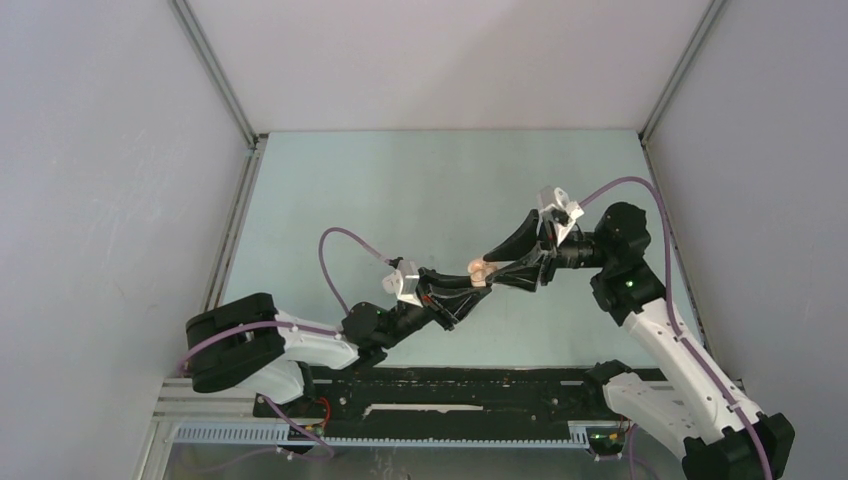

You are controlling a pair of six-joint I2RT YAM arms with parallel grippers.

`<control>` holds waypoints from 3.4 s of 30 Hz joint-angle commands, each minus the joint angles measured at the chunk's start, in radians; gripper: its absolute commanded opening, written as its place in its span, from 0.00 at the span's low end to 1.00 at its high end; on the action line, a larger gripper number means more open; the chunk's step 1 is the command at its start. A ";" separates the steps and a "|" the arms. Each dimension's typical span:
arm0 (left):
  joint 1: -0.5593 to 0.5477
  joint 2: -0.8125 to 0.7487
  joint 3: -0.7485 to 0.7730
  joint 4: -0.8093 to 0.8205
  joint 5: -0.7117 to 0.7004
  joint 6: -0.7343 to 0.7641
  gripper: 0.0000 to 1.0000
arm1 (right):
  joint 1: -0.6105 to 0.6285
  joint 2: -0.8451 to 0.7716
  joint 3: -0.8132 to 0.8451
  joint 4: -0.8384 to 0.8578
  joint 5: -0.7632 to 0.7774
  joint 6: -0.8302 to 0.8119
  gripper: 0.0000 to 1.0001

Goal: Insert the wireless bluetooth earbuds into the charging case
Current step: Insert the left earbud into the left side groove of the charging case, then close the charging case with the earbuds inside, then place the charging case with the earbuds at the center of the board.

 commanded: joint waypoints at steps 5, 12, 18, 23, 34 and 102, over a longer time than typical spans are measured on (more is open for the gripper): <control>0.001 0.005 -0.001 0.088 0.032 0.001 0.00 | -0.078 -0.042 0.116 -0.067 -0.080 -0.007 0.69; 0.001 -0.017 -0.073 0.088 0.025 -0.002 0.00 | -0.128 -0.010 0.116 -0.365 -0.077 -0.261 0.85; 0.001 -0.080 -0.141 -0.001 0.046 0.042 0.00 | -0.141 0.015 0.115 -0.577 -0.109 -0.525 0.94; 0.001 -0.175 -0.145 -0.180 0.102 0.111 0.00 | -0.130 0.078 0.103 -0.572 -0.068 -0.517 0.98; 0.001 -0.291 -0.080 -0.516 0.126 0.226 0.00 | -0.038 0.159 0.103 -0.797 -0.078 -0.822 0.99; 0.390 0.358 0.479 -1.080 0.276 -0.498 0.11 | -0.077 0.186 0.056 -0.480 0.541 -0.588 0.95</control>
